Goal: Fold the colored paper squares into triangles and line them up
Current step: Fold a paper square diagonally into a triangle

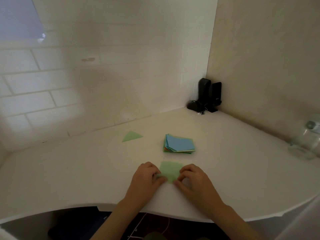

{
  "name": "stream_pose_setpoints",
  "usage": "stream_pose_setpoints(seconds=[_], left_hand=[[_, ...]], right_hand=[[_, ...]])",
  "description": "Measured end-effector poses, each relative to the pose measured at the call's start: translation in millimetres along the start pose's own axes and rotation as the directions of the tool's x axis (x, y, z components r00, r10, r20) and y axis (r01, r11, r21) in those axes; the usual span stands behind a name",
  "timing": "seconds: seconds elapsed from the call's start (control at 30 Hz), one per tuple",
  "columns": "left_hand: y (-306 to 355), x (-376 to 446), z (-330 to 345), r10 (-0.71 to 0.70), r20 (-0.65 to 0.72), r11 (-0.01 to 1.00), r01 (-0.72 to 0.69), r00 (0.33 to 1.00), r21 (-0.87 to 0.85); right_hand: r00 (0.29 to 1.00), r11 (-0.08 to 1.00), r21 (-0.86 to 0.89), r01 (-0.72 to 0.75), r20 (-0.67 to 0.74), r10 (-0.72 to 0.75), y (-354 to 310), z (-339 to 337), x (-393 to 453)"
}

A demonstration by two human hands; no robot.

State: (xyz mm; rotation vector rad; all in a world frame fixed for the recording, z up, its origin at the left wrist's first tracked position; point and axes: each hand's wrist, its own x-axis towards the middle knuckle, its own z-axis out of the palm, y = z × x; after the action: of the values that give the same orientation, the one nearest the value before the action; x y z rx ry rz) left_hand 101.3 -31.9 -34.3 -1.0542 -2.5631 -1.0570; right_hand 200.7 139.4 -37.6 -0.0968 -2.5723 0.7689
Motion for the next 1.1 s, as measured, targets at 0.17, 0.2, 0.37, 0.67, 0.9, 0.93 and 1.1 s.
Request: stream_pose_setpoints(seconds=[0.17,0.2,0.37,0.67,0.9,0.93,1.1], left_hand=[[-2.1,0.0,4.5,-0.067,-0.047,0.994,0.071,0.997,0.085],[-1.7,0.0,5.7,-0.072,-0.055,0.992,0.077,0.996,0.101],[-2.9,2.7,9.9,-0.084,-0.091,0.989,0.094,0.992,0.112],[-13.9,4.3,-5.4,-0.126,0.034,0.991,0.127,0.991,-0.033],[-5.3,10.1,-7.9,-0.071,0.105,0.997,0.070,0.992,0.017],[-4.8,11.3,-8.1,-0.061,0.104,0.998,0.058,0.993,0.036],[12.2,8.8,-11.5,0.000,0.118,0.988,-0.018,0.993,0.154]], right_hand=[[0.992,0.997,-0.043,-0.060,-0.112,0.055,-6.8,11.1,3.0],[0.991,0.997,-0.045,-0.064,-0.117,0.059,-7.6,11.6,3.3],[0.988,0.993,-0.013,-0.116,-0.103,0.115,-8.4,11.3,4.7],[0.978,0.973,0.132,-0.189,0.113,0.174,1.1,-3.2,13.4],[0.927,0.970,0.069,-0.234,0.318,0.201,-0.2,-23.1,35.8],[0.924,0.974,0.062,-0.218,0.335,0.185,-0.2,-25.7,38.6],[0.941,0.998,-0.040,-0.047,0.332,0.057,1.1,-28.4,38.2]])
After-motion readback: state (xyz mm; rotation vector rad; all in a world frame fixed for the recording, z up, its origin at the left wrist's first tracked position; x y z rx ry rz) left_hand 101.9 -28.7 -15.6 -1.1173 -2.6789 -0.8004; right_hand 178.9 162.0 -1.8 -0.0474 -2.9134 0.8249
